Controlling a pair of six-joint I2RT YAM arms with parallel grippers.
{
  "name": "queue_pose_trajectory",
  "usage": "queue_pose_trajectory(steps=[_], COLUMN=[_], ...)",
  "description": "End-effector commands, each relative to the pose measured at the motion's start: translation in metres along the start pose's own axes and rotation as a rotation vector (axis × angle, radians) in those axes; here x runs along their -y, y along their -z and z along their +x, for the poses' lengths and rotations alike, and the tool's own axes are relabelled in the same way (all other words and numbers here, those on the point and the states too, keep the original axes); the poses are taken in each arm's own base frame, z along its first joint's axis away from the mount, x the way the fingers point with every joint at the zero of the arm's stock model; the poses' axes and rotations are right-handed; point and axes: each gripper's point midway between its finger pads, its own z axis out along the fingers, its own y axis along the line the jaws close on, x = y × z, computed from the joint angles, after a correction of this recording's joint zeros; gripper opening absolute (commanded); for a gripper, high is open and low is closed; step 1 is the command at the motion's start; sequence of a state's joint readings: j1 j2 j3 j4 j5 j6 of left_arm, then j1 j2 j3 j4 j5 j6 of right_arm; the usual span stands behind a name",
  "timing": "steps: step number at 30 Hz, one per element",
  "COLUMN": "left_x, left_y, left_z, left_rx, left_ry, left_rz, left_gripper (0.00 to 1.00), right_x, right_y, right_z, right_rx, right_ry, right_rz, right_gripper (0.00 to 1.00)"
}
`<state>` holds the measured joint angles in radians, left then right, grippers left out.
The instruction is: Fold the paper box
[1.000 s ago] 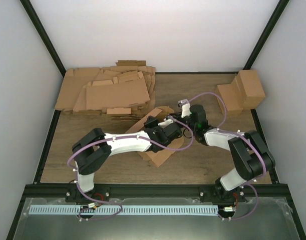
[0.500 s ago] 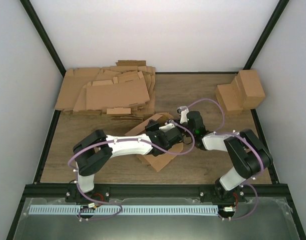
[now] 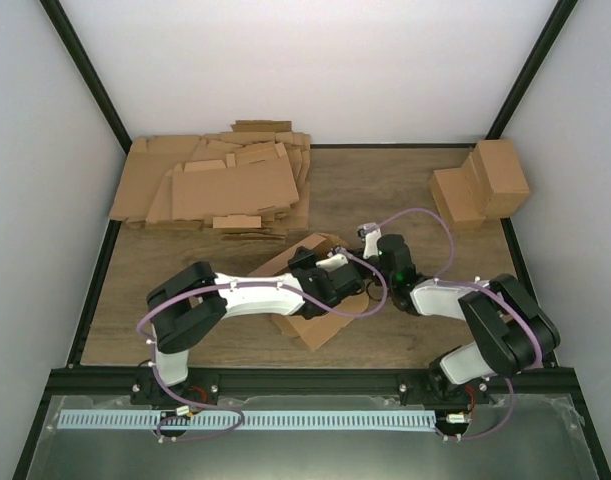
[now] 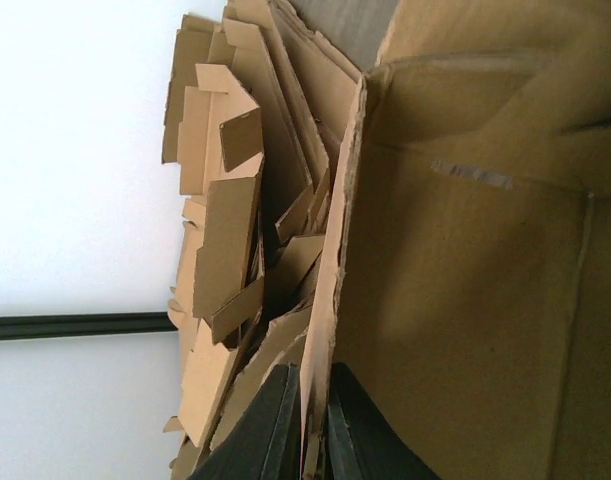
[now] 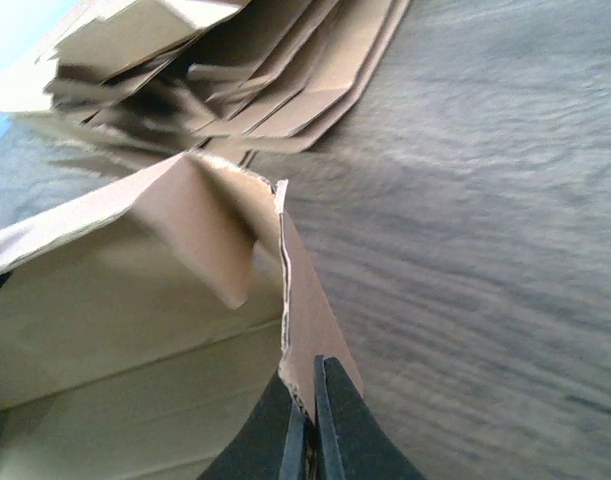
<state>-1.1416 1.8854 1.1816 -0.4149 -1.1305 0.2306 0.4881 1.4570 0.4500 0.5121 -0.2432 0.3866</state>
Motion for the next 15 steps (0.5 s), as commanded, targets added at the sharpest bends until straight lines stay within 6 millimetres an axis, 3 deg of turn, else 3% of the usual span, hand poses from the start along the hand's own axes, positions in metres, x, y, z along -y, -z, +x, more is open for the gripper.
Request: queue_pose_trajectory(steps=[1,8,15], left_x=[0.01,0.018,0.017], left_y=[0.002,0.011,0.012], left_z=[-0.002,-0.005,-0.004], left_rx=[0.014,0.032,0.033], left_ry=[0.013,-0.005,0.0], left_rz=[0.028,0.026,0.035], left_gripper=[0.09,0.09,0.09], right_x=[-0.032,-0.046,-0.053], right_y=[0.003,0.006,0.014], right_z=[0.0,-0.001,0.011], right_rx=[0.03,0.042,0.034], right_ry=[0.048,0.067,0.058], right_rz=[-0.105,-0.134,-0.189], right_gripper=[0.01,0.04,0.06])
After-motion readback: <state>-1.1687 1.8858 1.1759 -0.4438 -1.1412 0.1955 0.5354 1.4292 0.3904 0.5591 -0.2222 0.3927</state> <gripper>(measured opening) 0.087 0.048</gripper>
